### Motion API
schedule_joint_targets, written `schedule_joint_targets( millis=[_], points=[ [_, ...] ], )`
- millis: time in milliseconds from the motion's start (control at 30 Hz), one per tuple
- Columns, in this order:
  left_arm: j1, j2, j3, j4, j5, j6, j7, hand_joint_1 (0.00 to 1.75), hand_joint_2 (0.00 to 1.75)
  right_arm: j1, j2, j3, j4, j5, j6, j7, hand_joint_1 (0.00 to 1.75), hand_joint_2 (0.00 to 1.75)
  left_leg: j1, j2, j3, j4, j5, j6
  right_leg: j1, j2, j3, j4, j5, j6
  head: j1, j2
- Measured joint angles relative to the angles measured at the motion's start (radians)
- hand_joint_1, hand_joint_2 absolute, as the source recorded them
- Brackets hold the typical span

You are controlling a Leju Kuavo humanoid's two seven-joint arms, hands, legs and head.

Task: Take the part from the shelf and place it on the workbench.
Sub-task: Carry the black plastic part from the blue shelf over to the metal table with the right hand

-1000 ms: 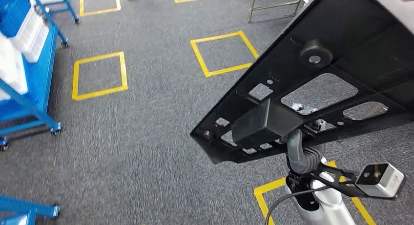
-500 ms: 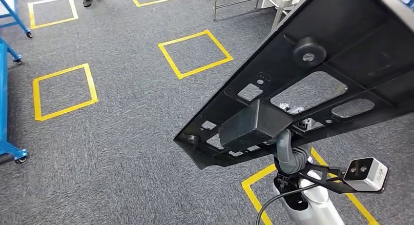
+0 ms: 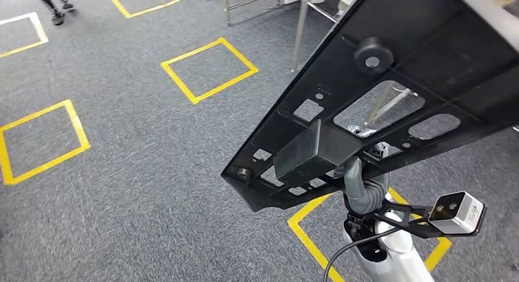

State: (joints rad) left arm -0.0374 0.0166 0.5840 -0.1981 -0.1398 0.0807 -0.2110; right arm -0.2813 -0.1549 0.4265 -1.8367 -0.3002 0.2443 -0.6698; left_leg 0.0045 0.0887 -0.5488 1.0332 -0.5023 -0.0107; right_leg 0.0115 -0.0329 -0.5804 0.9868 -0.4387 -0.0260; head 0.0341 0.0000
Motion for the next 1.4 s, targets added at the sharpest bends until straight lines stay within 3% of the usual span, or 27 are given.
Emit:
schedule_joint_targets(
  millis=[67, 133, 167, 200, 233, 300, 367, 433, 467, 533, 600, 667, 700, 733, 800, 867, 900, 967, 1033, 1100, 1133, 1167, 1200, 1267, 1300, 1333, 1400],
  points=[
    [0.002, -0.001, 0.000, 0.000, -0.008, -0.002, 0.002, 0.00, 0.00, 0.008, -0.002, 0.000, -0.004, 0.002, -0.007, -0.009, 1.75, 1.75, 0.004, -0.057, -0.045, 0.105, -0.056, -0.006, -0.004, 0.024, 0.006, -0.008, 0.005, -0.006, -0.005, 0.000],
    [0.007, -0.002, -0.001, 0.000, -0.015, -0.006, 0.005, 0.00, 0.00, 0.024, -0.004, 0.001, -0.008, 0.008, -0.016, -0.012, 1.75, 1.75, 0.006, -0.079, -0.109, 0.228, -0.102, -0.012, -0.004, 0.052, 0.006, -0.005, 0.004, -0.008, -0.008, 0.000],
    [0.008, -0.002, -0.002, 0.000, -0.021, -0.008, 0.008, 0.00, 0.00, 0.033, -0.006, 0.001, -0.012, 0.012, -0.020, -0.012, 1.75, 1.75, 0.007, -0.081, -0.125, 0.250, -0.098, -0.014, -0.005, 0.068, 0.006, -0.003, 0.003, -0.007, -0.008, 0.000],
    [0.009, -0.002, -0.004, 0.000, -0.029, -0.011, 0.012, 0.00, 0.00, 0.042, -0.009, 0.001, -0.016, 0.015, -0.024, -0.012, 1.75, 1.75, 0.009, -0.083, -0.123, 0.232, -0.073, -0.015, -0.006, 0.083, 0.006, 0.000, 0.001, -0.005, -0.008, 0.000],
    [0.009, -0.002, -0.007, 0.000, -0.036, -0.013, 0.016, 0.00, 0.00, 0.049, -0.013, 0.000, -0.022, 0.017, -0.027, -0.012, 1.75, 1.75, 0.011, -0.088, -0.103, 0.179, -0.034, -0.016, -0.008, 0.098, 0.006, 0.005, -0.002, -0.002, -0.009, 0.000],
    [0.010, -0.003, -0.010, 0.000, -0.047, -0.015, 0.022, 0.00, 0.00, 0.058, -0.023, -0.003, -0.033, 0.017, -0.032, -0.013, 1.75, 1.75, 0.017, -0.125, -0.047, 0.049, 0.026, -0.015, -0.010, 0.124, 0.002, 0.020, -0.010, 0.007, -0.008, 0.000],
    [0.010, -0.003, -0.013, 0.001, -0.054, -0.016, 0.024, 0.00, 0.00, 0.067, -0.035, -0.008, -0.042, 0.016, -0.033, -0.014, 1.75, 1.75, 0.019, -0.154, -0.021, -0.008, 0.034, -0.009, -0.012, 0.146, -0.008, 0.030, -0.013, 0.019, -0.008, 0.000],
    [0.007, -0.004, -0.016, 0.001, -0.057, -0.018, 0.023, 0.00, 0.00, 0.083, -0.045, -0.012, -0.047, 0.018, -0.034, -0.015, 1.75, 1.75, 0.017, -0.142, -0.019, -0.012, 0.033, 0.004, -0.015, 0.164, -0.015, 0.029, -0.010, 0.032, -0.009, 0.000],
    [0.005, -0.004, -0.017, 0.001, -0.058, -0.019, 0.021, 0.00, 0.00, 0.092, -0.050, -0.013, -0.049, 0.022, -0.035, -0.017, 1.75, 1.75, 0.017, -0.130, -0.017, -0.016, 0.034, 0.011, -0.015, 0.154, -0.018, 0.033, -0.013, 0.037, -0.008, 0.000],
    [0.005, -0.005, -0.018, 0.001, -0.053, -0.021, 0.016, 0.00, 0.00, 0.101, -0.057, -0.014, -0.050, 0.028, -0.036, -0.020, 1.75, 1.75, 0.019, -0.107, -0.013, -0.025, 0.038, 0.024, -0.013, 0.102, -0.044, 0.087, -0.045, 0.047, 0.000, 0.000],
    [0.005, -0.005, -0.018, 0.001, -0.049, -0.027, 0.011, 0.00, 0.00, 0.102, -0.059, -0.014, -0.047, 0.031, -0.037, -0.023, 1.75, 1.75, 0.017, -0.083, -0.012, -0.027, 0.037, 0.031, -0.017, 0.052, -0.107, 0.212, -0.105, 0.056, 0.007, 0.000],
    [0.005, -0.007, -0.018, 0.001, -0.049, -0.038, 0.006, 0.00, 0.00, 0.101, -0.061, -0.015, -0.040, 0.032, -0.040, -0.023, 1.75, 1.75, 0.016, -0.056, -0.012, -0.027, 0.034, 0.031, -0.023, 0.040, -0.157, 0.308, -0.131, 0.062, 0.008, 0.000],
    [0.003, -0.009, -0.018, 0.001, -0.050, -0.043, 0.004, 0.00, 0.00, 0.100, -0.062, -0.015, -0.037, 0.032, -0.043, -0.022, 1.75, 1.75, 0.015, -0.044, -0.010, -0.027, 0.033, 0.030, -0.025, 0.037, -0.156, 0.303, -0.118, 0.064, 0.008, 0.000],
    [0.002, -0.012, -0.018, 0.001, -0.051, -0.047, 0.002, 0.00, 0.00, 0.097, -0.064, -0.015, -0.034, 0.030, -0.045, -0.021, 1.75, 1.75, 0.015, -0.034, -0.008, -0.027, 0.031, 0.029, -0.025, 0.031, -0.132, 0.256, -0.088, 0.063, 0.008, 0.000],
    [-0.003, -0.017, -0.018, 0.001, -0.051, -0.050, 0.000, 0.00, 0.00, 0.085, -0.067, -0.016, -0.029, 0.023, -0.048, -0.015, 1.75, 1.75, 0.012, -0.014, 0.000, -0.027, 0.026, 0.023, -0.020, -0.008, -0.055, 0.110, -0.026, 0.054, 0.008, 0.000],
    [-0.006, -0.023, -0.018, 0.001, -0.049, -0.050, 0.000, 0.00, 0.00, 0.061, -0.067, -0.016, -0.019, 0.010, -0.046, -0.005, 1.75, 1.75, 0.009, 0.005, 0.005, -0.028, 0.021, 0.013, -0.010, -0.039, -0.014, 0.027, -0.005, 0.041, 0.007, 0.000],
    [-0.008, -0.026, -0.018, 0.001, -0.048, -0.050, 0.000, 0.00, 0.00, 0.048, -0.067, -0.016, -0.012, 0.004, -0.043, -0.001, 1.75, 1.75, 0.008, 0.015, 0.008, -0.030, 0.019, 0.007, -0.007, -0.039, -0.015, 0.023, -0.008, 0.036, 0.006, 0.000],
    [-0.013, -0.030, -0.018, 0.001, -0.046, -0.049, 0.001, 0.00, 0.00, 0.025, -0.066, -0.015, 0.002, -0.009, -0.036, 0.008, 1.75, 1.75, 0.009, 0.029, 0.016, -0.031, 0.014, -0.004, -0.009, -0.014, -0.014, 0.015, -0.004, 0.026, 0.005, 0.000],
    [-0.016, -0.032, -0.017, 0.001, -0.042, -0.045, 0.003, 0.00, 0.00, 0.001, -0.064, -0.015, 0.012, -0.019, -0.030, 0.016, 1.75, 1.75, 0.011, -0.007, 0.005, 0.010, -0.016, -0.013, -0.016, 0.008, -0.004, 0.003, 0.002, 0.015, 0.003, 0.000],
    [-0.013, -0.033, -0.014, 0.001, -0.040, -0.040, 0.007, 0.00, 0.00, -0.020, -0.060, -0.014, 0.020, -0.025, -0.027, 0.021, 1.75, 1.75, 0.014, -0.063, -0.054, 0.133, -0.076, -0.016, -0.017, 0.031, 0.002, -0.002, 0.004, 0.007, -0.002, 0.000],
    [-0.011, -0.033, -0.012, 0.001, -0.040, -0.038, 0.009, 0.00, 0.00, -0.026, -0.058, -0.014, 0.024, -0.027, -0.026, 0.023, 1.75, 1.75, 0.015, -0.076, -0.091, 0.200, -0.098, -0.018, -0.016, 0.044, 0.002, -0.001, 0.003, 0.005, -0.004, 0.000],
    [-0.008, -0.032, -0.010, 0.001, -0.040, -0.035, 0.012, 0.00, 0.00, -0.028, -0.056, -0.013, 0.027, -0.028, -0.025, 0.025, 1.75, 1.75, 0.015, -0.081, -0.121, 0.246, -0.106, -0.019, -0.015, 0.059, 0.002, 0.001, 0.002, 0.004, -0.005, 0.000],
    [-0.005, -0.031, -0.009, 0.001, -0.041, -0.033, 0.015, 0.00, 0.00, -0.029, -0.056, -0.013, 0.030, -0.028, -0.024, 0.027, 1.75, 1.75, 0.014, -0.083, -0.134, 0.255, -0.092, -0.018, -0.014, 0.073, 0.003, 0.003, 0.000, 0.004, -0.005, 0.000],
    [-0.003, -0.029, -0.008, 0.001, -0.042, -0.030, 0.019, 0.00, 0.00, -0.029, -0.056, -0.013, 0.033, -0.028, -0.023, 0.029, 1.75, 1.75, 0.015, -0.096, -0.104, 0.157, -0.014, -0.015, -0.015, 0.101, 0.005, 0.010, -0.006, 0.007, -0.006, 0.000],
    [-0.002, -0.027, -0.008, 0.001, -0.043, -0.028, 0.021, 0.00, 0.00, -0.030, -0.055, -0.013, 0.035, -0.027, -0.023, 0.028, 1.75, 1.75, 0.017, -0.119, -0.078, 0.089, 0.021, -0.011, -0.015, 0.113, 0.005, 0.014, -0.010, 0.011, -0.006, 0.000],
    [-0.002, -0.026, -0.008, 0.001, -0.045, -0.027, 0.021, 0.00, 0.00, -0.031, -0.054, -0.013, 0.036, -0.025, -0.023, 0.026, 1.75, 1.75, 0.019, -0.140, -0.055, 0.032, 0.043, -0.008, -0.015, 0.125, 0.002, 0.020, -0.013, 0.015, -0.007, 0.000],
    [-0.003, -0.024, -0.008, 0.001, -0.048, -0.026, 0.022, 0.00, 0.00, -0.032, -0.053, -0.013, 0.040, -0.022, -0.023, 0.021, 1.75, 1.75, 0.018, -0.165, -0.038, -0.011, 0.046, 0.000, -0.019, 0.145, -0.007, 0.025, -0.014, 0.027, -0.007, 0.000]
  ],
)
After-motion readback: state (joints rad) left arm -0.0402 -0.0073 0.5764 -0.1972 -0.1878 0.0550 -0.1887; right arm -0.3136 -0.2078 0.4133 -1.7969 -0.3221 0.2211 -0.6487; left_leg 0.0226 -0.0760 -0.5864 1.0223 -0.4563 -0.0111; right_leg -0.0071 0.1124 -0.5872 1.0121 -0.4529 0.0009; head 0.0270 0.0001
